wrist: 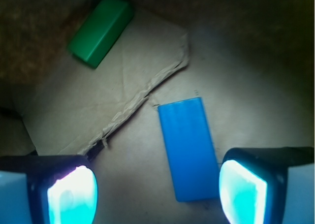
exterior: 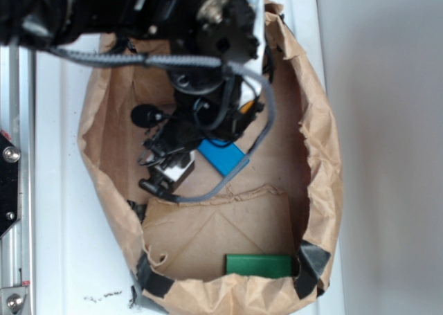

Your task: Grab the blue block.

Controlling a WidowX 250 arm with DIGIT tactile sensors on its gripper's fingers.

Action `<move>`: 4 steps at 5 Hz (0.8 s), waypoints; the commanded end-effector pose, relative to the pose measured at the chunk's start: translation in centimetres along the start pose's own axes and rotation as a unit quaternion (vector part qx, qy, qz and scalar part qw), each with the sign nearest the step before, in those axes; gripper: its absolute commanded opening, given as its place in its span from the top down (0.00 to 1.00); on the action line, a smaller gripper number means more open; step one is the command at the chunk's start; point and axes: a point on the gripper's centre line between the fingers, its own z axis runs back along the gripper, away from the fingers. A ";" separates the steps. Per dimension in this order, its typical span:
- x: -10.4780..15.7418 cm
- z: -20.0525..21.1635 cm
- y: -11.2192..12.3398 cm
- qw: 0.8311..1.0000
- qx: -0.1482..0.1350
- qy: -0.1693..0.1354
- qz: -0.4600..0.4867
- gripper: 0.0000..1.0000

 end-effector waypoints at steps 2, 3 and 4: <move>1.5 -1.5 -0.1 0.996 0.060 -0.049 -0.050 0.00; 1.5 -1.9 -0.2 0.995 0.063 -0.051 -0.053 0.00; 2.0 -2.7 0.0 0.995 0.072 -0.051 -0.055 0.00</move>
